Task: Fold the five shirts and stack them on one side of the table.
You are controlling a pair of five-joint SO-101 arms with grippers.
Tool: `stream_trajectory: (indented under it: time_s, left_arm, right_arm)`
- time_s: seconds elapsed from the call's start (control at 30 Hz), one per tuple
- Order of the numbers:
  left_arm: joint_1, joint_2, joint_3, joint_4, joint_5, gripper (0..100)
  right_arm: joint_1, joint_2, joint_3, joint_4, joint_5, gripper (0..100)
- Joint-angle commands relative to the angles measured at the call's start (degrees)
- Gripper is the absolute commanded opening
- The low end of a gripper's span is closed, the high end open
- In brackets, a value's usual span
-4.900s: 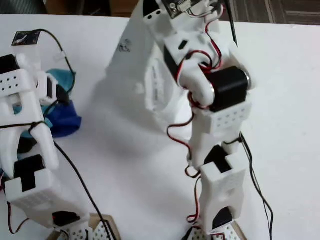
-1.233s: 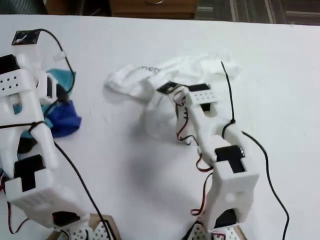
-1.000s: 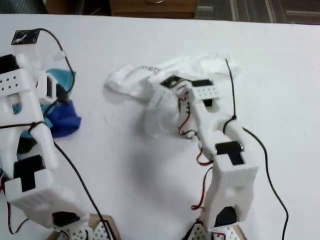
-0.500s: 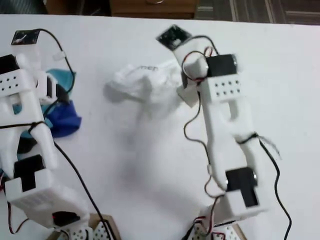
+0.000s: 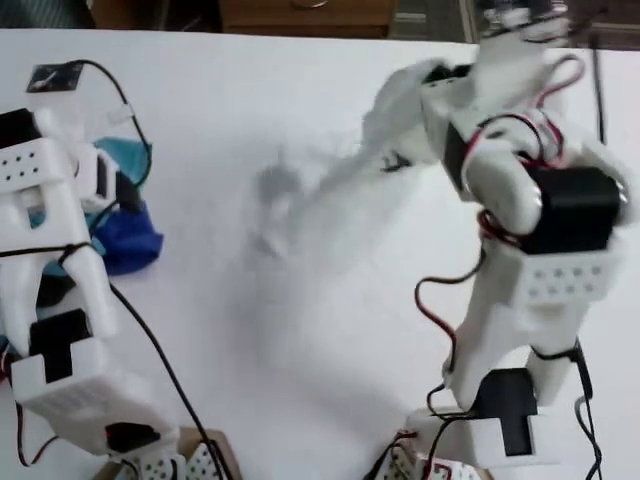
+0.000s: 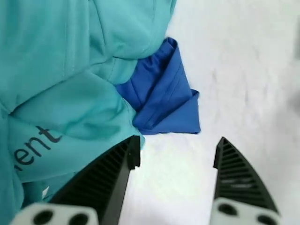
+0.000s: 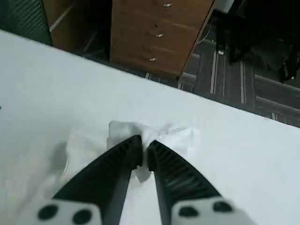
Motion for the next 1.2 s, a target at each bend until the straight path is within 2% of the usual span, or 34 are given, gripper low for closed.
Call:
stream_trajectory:
  time_s: [0.0, 0.17, 0.3, 0.53, 0.8, 1.0, 1.17]
  left_arm:
    - [4.75, -0.53, -0.04, 1.49, -0.88, 27]
    - [11.34, 0.09, -0.04, 1.05, -5.54, 27]
    - [16.88, 4.57, -0.13, 0.97, -6.51, 28]
    - [30.33, 14.59, -0.57, -0.88, -6.07, 28]
    - [44.31, 15.47, -0.22, -0.62, -5.98, 28]
    - [53.01, 15.38, -0.57, -5.10, -1.14, 28]
    - [55.03, 16.35, 1.98, -12.48, 1.93, 28]
  right_arm:
    - [1.19, -2.68, -3.78, 0.04, -1.41, 1.9]
    - [5.49, -2.68, 2.11, 0.48, -1.32, 1.9]
    - [9.45, -2.68, 11.08, -0.84, -1.32, 1.9]
    - [16.66, -2.68, 27.34, -13.05, -1.32, 1.9]
    - [21.14, -2.68, 42.20, -22.73, -1.32, 1.9]
    - [23.87, -2.86, 47.56, -25.36, -1.32, 1.9]
    - [26.33, -3.12, 48.09, -25.36, -1.23, 1.9]
